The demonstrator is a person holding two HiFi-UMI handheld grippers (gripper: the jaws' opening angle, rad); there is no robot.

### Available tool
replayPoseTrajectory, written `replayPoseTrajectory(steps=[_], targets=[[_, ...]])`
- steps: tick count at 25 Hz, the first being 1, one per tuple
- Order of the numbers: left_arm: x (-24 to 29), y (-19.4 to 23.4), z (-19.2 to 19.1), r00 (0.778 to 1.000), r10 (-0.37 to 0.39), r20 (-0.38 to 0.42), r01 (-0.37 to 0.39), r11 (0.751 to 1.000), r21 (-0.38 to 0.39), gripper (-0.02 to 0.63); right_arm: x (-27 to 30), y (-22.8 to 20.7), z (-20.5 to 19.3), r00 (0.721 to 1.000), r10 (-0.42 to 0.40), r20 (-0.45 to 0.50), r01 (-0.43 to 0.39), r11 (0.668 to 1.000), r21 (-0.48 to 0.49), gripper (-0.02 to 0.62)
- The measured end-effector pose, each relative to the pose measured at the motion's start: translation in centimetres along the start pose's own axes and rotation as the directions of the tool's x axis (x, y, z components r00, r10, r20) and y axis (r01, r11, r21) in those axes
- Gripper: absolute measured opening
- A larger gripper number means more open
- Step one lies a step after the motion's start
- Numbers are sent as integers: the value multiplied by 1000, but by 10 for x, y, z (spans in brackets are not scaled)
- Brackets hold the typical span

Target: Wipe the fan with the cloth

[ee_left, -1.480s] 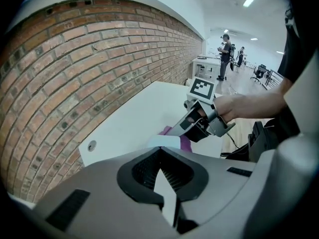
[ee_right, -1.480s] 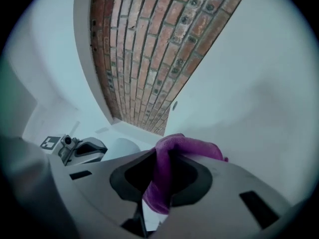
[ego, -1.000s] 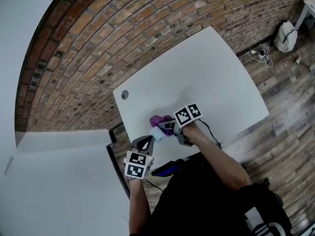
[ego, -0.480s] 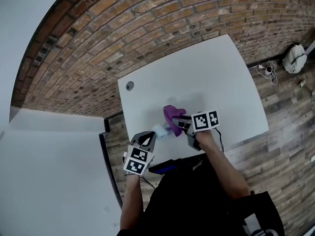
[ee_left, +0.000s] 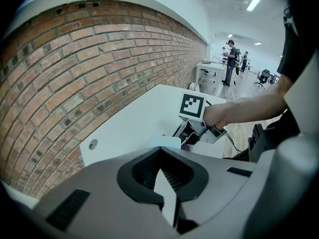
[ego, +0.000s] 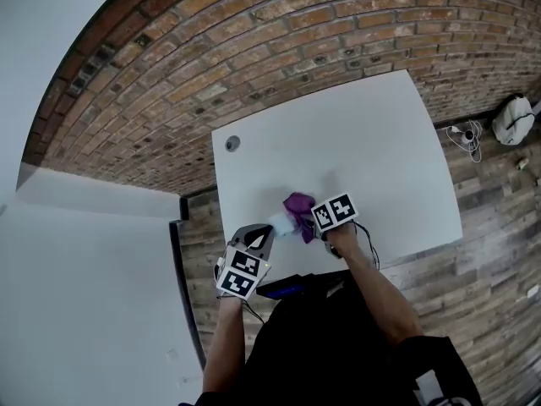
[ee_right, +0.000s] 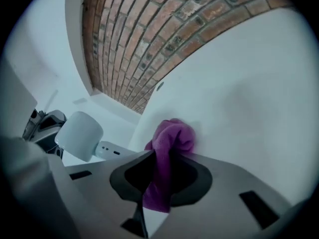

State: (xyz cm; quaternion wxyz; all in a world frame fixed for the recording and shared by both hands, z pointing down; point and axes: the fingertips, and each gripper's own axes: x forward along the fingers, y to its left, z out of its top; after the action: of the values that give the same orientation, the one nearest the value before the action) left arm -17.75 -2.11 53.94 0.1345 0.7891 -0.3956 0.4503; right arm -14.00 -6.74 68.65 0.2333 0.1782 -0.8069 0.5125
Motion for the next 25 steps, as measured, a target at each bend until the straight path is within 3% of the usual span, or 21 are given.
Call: replayPoseTrajectory(steps=[3, 5, 7, 8, 12, 14, 16, 18, 20, 22, 25], targets=[[0, 0, -1, 1000, 0, -3, 0, 1000, 0, 5, -13, 5, 30, 997, -36, 70, 40, 997, -69, 64], [0, 1, 0, 1000, 2, -2, -2, 1000, -1, 5, -15, 24, 46, 992, 57, 112, -55, 998, -20, 64], [1, 0, 1, 1000, 3, 3, -3, 1000, -3, 5, -5, 35, 41, 984, 147, 96, -153, 986, 60, 64], [1, -1, 0, 1000, 4, 3, -4, 1000, -2, 5, 3, 33, 32, 986, 154, 68, -159, 984, 80, 64], [1, -1, -3, 1000, 1, -12, -1, 1000, 1, 5, 17, 1, 9, 999, -15, -45, 13, 999, -37, 65], [0, 0, -4, 1000, 1, -13, -1, 1000, -1, 5, 13, 0, 29, 995, -91, -32, 85, 985, -150, 64], [0, 0, -2, 1000, 2, 1, -2, 1000, 0, 5, 14, 11, 55, 997, -82, 6, 81, 973, -216, 64], [1, 1, 1, 1000, 5, 15, -5, 1000, 3, 5, 25, 25, 67, 1000, 2, -9, -4, 980, -199, 64], [0, 0, -1, 1000, 9, 3, -9, 1000, 2, 5, 40, 27, 54, 994, 68, -90, -81, 986, -147, 64], [1, -1, -1, 1000, 8, 2, -8, 1000, 1, 5, 47, 19, 31, 985, 86, -150, -101, 990, -95, 64], [1, 0, 0, 1000, 9, 6, -9, 1000, 2, 5, 34, 11, 17, 990, 92, -103, -95, 995, -24, 64]])
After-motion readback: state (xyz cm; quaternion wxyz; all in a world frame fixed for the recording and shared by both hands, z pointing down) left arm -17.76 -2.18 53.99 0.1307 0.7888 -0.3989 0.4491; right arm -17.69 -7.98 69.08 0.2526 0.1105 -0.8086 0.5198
